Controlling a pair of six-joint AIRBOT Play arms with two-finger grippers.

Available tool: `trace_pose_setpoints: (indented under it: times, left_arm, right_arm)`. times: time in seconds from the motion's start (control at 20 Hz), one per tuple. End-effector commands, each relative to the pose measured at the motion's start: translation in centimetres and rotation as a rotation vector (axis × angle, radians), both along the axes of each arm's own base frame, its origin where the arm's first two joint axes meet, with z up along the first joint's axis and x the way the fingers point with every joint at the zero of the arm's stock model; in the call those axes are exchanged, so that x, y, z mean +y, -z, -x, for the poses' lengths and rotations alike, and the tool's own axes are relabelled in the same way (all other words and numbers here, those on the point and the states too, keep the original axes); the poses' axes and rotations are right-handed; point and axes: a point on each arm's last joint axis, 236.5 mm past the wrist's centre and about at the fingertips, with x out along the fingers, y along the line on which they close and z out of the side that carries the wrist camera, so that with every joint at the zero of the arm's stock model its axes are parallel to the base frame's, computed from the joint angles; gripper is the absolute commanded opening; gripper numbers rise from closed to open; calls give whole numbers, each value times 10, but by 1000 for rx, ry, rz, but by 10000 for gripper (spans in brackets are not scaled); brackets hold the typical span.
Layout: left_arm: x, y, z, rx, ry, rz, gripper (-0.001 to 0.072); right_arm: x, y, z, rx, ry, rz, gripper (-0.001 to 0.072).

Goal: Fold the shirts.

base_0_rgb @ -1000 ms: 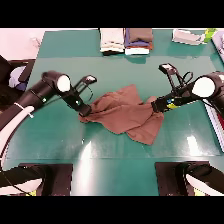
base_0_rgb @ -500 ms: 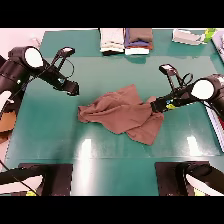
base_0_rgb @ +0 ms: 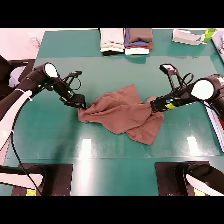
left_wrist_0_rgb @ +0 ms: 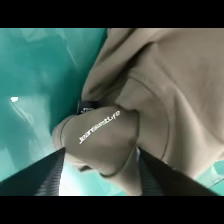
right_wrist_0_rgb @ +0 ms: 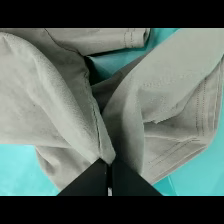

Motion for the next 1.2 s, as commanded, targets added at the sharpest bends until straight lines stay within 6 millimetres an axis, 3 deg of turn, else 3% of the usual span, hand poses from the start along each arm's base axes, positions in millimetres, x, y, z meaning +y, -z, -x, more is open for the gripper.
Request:
trace_pose_setpoints:
  times: [0.0, 0.05, 0.2, 0.3, 0.4, 0.5, 0.65, 0.7, 0.8, 0.9, 1.0, 1.15]
  left_arm:
    - [-4, 9, 1, 26, -10, 16, 191]
    - [-4, 9, 1, 23, -6, 16, 37]
    - [-2, -6, -5, -18, 23, 13, 25]
    - [-4, -54, -27, -182, 12, 34, 25]
    - [-3, -137, -46, -431, -6, 67, 25]
    - [1, -233, -41, -682, -20, 109, 25]
    - [13, -364, 6, -1018, -43, 186, 25]
    - [19, -400, 26, -1120, -55, 212, 25]
    - [29, -451, 63, -1280, -82, 260, 25]
    - [37, -485, 96, -1397, -101, 295, 24]
    - [43, -503, 114, -1462, -114, 316, 24]
    - [44, -510, 120, -1475, -139, 343, 24]
  right_arm:
    - [0, -1, 0, 1, 7, -3, 13]
    - [0, -2, 0, -3, 7, -4, 13]
    - [1, -28, -14, -73, 7, -9, 13]
    - [-3, -70, -28, -169, 5, -1, 13]
    - [-15, -137, -40, -333, 24, 12, 13]
    - [-32, -211, -42, -522, 59, 9, 13]
    - [-57, -319, -17, -781, 122, -46, 13]
    - [-67, -348, -5, -849, 144, -67, 13]
    - [-84, -391, 17, -961, 184, -94, 13]
    - [-100, -420, 34, -1041, 227, -101, 12]
    - [-113, -443, 44, -1105, 258, -86, 12]
    - [-120, -457, 36, -1132, 289, -71, 12]
